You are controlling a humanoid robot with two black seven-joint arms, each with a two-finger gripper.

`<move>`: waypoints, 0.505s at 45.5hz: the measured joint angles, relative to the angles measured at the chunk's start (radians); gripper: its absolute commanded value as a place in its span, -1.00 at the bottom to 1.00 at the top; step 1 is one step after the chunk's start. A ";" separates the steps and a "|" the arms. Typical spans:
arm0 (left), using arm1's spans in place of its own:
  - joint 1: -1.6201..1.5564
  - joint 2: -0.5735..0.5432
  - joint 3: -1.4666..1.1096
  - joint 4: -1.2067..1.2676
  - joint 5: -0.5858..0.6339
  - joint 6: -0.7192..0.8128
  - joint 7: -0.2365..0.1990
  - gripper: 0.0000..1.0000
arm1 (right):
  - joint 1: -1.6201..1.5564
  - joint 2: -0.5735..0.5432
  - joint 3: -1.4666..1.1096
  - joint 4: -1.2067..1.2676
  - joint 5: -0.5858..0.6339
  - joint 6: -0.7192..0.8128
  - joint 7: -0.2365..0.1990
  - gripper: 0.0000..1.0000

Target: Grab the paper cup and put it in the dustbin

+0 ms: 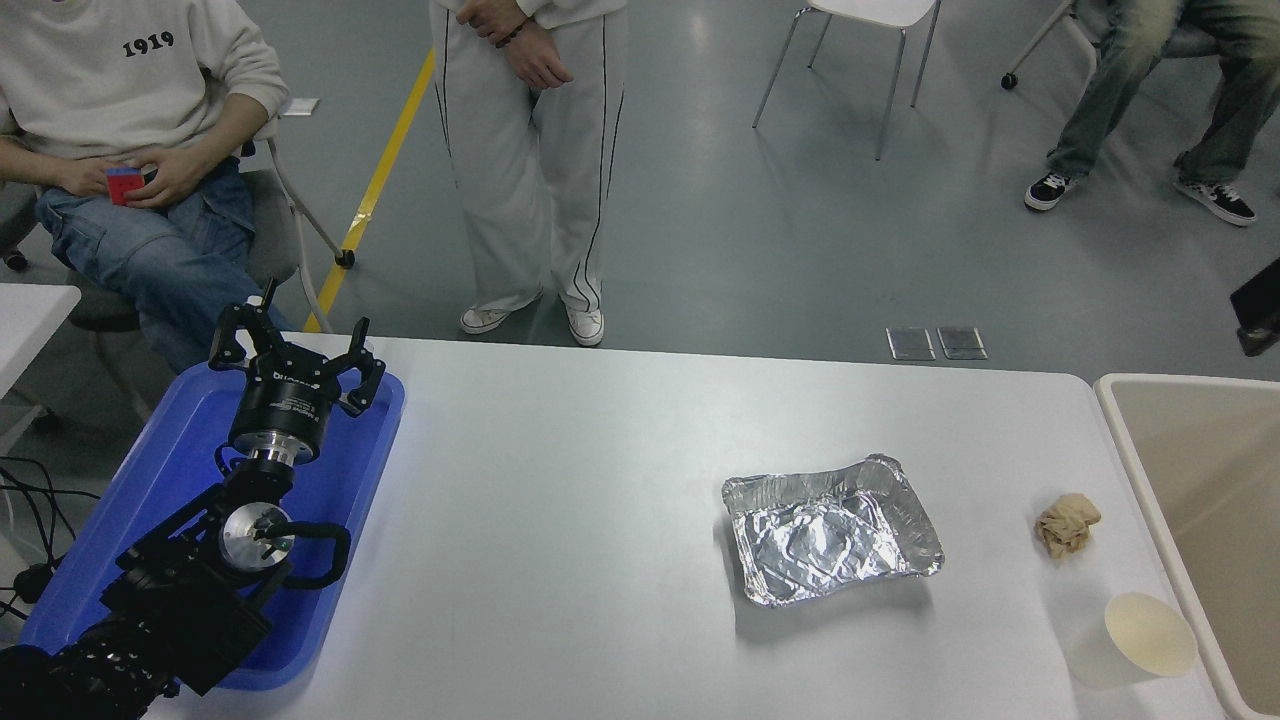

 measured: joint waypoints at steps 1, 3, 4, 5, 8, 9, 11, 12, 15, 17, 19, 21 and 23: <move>0.000 0.000 0.000 0.000 0.000 0.000 0.000 1.00 | -0.006 -0.005 -0.003 -0.002 0.000 0.000 0.000 1.00; 0.000 0.000 0.000 0.000 0.000 0.000 0.000 1.00 | -0.020 -0.016 -0.006 -0.005 0.000 0.001 0.000 1.00; 0.000 0.000 0.000 0.000 0.000 0.000 0.000 1.00 | -0.030 -0.025 -0.006 -0.009 -0.001 0.001 0.000 1.00; 0.000 0.000 0.000 0.000 0.000 0.000 0.000 1.00 | -0.036 -0.030 -0.007 -0.012 -0.001 0.001 0.000 1.00; 0.000 0.000 0.000 0.000 0.000 0.000 0.000 1.00 | -0.063 -0.050 -0.006 -0.020 -0.002 0.001 0.000 1.00; 0.000 0.000 0.000 0.000 0.000 0.000 0.000 1.00 | -0.070 -0.056 -0.004 -0.022 -0.002 0.001 0.000 1.00; 0.000 0.000 0.000 0.000 0.000 0.000 0.000 1.00 | -0.090 -0.070 0.002 -0.028 -0.002 0.000 0.000 1.00; 0.000 0.000 0.000 0.000 0.000 0.000 0.000 1.00 | -0.098 -0.076 0.004 -0.029 -0.003 0.001 0.000 1.00; 0.000 0.000 0.000 0.000 0.000 0.000 0.000 1.00 | -0.130 -0.096 0.014 -0.034 -0.003 0.001 -0.001 1.00; 0.000 0.000 0.000 0.000 0.000 0.000 0.000 1.00 | -0.156 -0.108 0.023 -0.036 -0.003 0.000 -0.001 0.98; 0.000 0.000 0.000 0.000 0.000 0.000 0.000 1.00 | -0.177 -0.118 0.031 -0.037 -0.003 -0.003 0.000 0.97; 0.000 0.000 0.000 0.000 0.000 0.000 0.000 1.00 | -0.206 -0.131 0.039 -0.039 -0.003 -0.018 -0.001 0.96; 0.000 0.000 0.000 0.000 0.000 0.000 0.000 1.00 | -0.234 -0.142 0.046 -0.040 -0.003 -0.042 -0.001 0.96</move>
